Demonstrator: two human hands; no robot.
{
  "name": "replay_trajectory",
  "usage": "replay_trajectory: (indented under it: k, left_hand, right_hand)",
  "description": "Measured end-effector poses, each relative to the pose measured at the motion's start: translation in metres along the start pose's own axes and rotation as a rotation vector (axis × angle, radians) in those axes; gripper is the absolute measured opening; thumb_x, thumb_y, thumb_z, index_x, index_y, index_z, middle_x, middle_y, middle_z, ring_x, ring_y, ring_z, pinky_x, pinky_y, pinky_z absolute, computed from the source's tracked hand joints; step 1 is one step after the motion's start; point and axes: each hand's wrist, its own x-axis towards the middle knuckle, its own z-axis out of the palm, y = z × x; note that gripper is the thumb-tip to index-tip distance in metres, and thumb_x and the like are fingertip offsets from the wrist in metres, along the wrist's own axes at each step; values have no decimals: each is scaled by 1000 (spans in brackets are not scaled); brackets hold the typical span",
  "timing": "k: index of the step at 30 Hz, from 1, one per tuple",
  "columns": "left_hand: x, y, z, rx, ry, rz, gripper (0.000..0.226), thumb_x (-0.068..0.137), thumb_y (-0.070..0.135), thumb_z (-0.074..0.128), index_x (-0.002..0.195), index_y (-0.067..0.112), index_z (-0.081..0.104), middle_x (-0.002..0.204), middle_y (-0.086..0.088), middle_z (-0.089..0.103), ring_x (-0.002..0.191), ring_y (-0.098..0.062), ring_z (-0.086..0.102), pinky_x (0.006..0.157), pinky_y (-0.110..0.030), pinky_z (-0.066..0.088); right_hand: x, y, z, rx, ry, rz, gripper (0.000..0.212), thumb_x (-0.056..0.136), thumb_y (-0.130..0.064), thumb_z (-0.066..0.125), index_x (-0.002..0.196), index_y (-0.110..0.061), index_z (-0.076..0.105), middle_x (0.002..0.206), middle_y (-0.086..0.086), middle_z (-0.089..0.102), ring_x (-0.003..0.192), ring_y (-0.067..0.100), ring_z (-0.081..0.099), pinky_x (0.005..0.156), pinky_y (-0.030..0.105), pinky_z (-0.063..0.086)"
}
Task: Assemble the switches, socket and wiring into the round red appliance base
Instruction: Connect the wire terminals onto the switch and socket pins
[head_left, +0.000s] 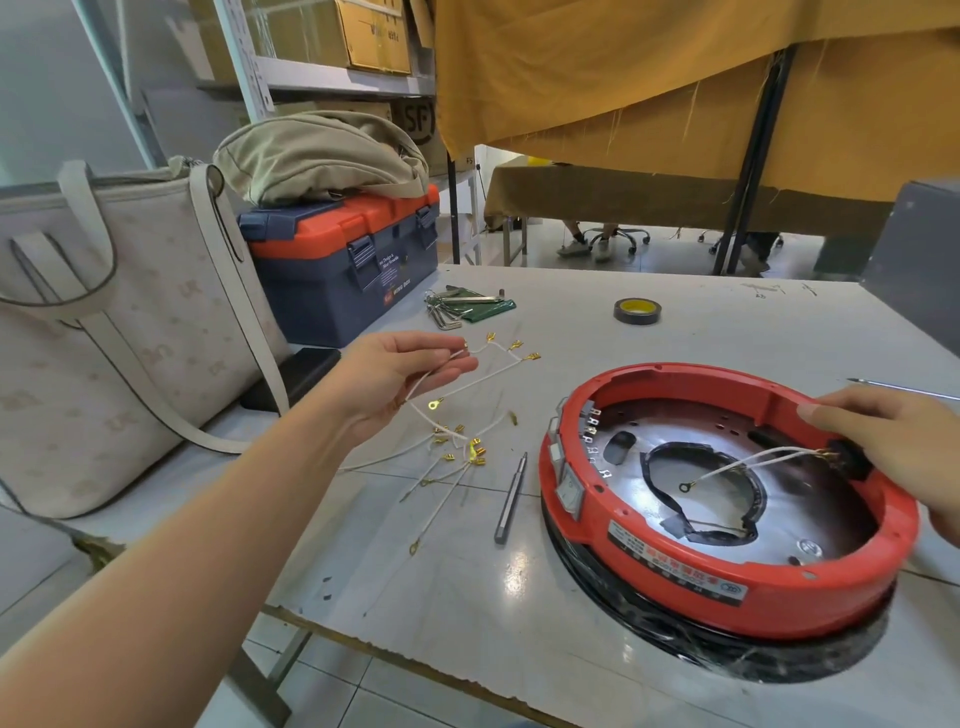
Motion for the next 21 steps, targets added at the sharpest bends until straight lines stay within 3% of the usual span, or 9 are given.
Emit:
replay_trajectory:
  k: [3, 7, 13, 16, 21]
  left_hand:
    - [-3, 3, 13, -16, 8, 42, 20, 90, -11, 47, 99, -7, 65, 85, -13, 74, 80, -19, 73, 64, -16, 57]
    - [-4, 5, 36, -11, 21, 98, 20, 90, -10, 49, 93, -3, 68, 84, -12, 75, 85, -20, 72, 65, -16, 57]
    - [2, 16, 54, -77, 14, 103, 20, 89, -10, 49, 97, -5, 66, 90, -16, 73, 86, -22, 72, 69, -19, 58]
    - [5, 31, 50, -76, 29, 124, 19, 89, -11, 49, 95, -6, 66, 89, -17, 74, 86, -22, 72, 66, -16, 56]
    - [9, 45, 52, -166, 37, 92, 19, 90, -10, 47, 98, -7, 65, 97, -20, 71, 89, -24, 72, 64, -16, 56]
  right_hand:
    - [-3, -5, -1, -3, 1, -35, 2, 77, -36, 71, 78, -39, 71, 70, -12, 69, 80, 21, 63, 60, 23, 47]
    - [-9, -22, 0, 43, 52, -133, 12, 83, -33, 67, 73, -27, 70, 84, -5, 69, 74, 14, 62, 61, 26, 45]
    - [-26, -48, -1, 170, -24, -328, 10, 86, -26, 63, 86, -32, 71, 92, -9, 72, 95, 13, 64, 87, 31, 46]
    - [-33, -56, 1, 171, -88, -361, 12, 87, -26, 62, 87, -34, 71, 91, -11, 72, 94, 13, 65, 87, 30, 48]
    - [-41, -65, 2, 205, -191, -407, 12, 86, -23, 63, 88, -32, 72, 87, -7, 74, 85, 7, 68, 80, 18, 51]
